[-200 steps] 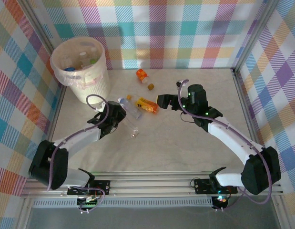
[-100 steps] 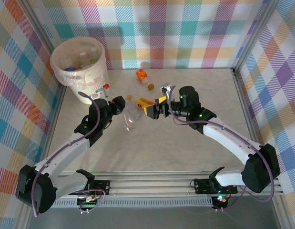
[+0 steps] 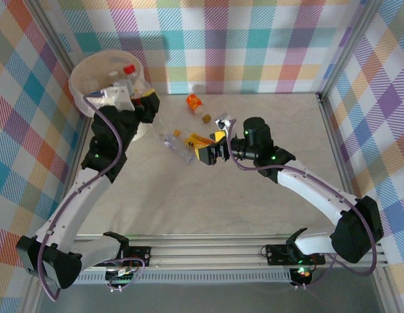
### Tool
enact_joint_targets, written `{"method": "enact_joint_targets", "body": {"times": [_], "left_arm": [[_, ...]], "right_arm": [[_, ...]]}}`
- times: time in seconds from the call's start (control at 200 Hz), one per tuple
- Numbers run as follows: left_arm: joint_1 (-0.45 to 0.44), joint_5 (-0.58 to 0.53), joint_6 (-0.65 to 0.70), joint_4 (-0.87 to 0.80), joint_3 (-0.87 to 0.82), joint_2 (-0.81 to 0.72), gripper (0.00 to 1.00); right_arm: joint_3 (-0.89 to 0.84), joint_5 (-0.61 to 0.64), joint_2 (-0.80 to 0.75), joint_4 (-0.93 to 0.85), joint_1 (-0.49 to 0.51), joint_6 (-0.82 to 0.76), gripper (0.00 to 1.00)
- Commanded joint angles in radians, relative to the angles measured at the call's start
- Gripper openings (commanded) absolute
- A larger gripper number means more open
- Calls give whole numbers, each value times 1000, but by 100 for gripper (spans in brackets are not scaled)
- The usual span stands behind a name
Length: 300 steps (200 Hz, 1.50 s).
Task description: Put the plastic bottles in the bin
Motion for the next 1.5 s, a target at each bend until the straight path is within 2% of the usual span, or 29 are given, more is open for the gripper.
{"method": "enact_joint_targets", "body": {"times": [0.0,0.12,0.345,0.645,0.865,1.025,1.095,1.265,1.495], "left_arm": [[37,19,138,-15,112,59,54],[71,15,187,-13,225,127,53],[161,62,198,-48,405,254,53],[280,24,185,-74,642,471,53],[368,0,118,-85,805,641,52],[406,-22,126,-34,834,722,51],[422,-23,100,-83,867,754,52],[465,24,36,-332,995,829,55],[511,82,-30,-414,1004,869,58]], "right_arm": [[5,20,-37,16,8,-30,100],[2,31,-42,15,7,-31,100],[-6,51,-61,4,8,-38,100],[-29,68,-95,-8,8,-38,100],[-58,95,-136,-21,8,-45,100],[-66,108,-157,-36,8,-48,100],[-72,114,-162,-36,8,-48,100],[-83,120,-162,-32,8,-52,100],[-72,112,-150,-33,8,-59,100]]}}
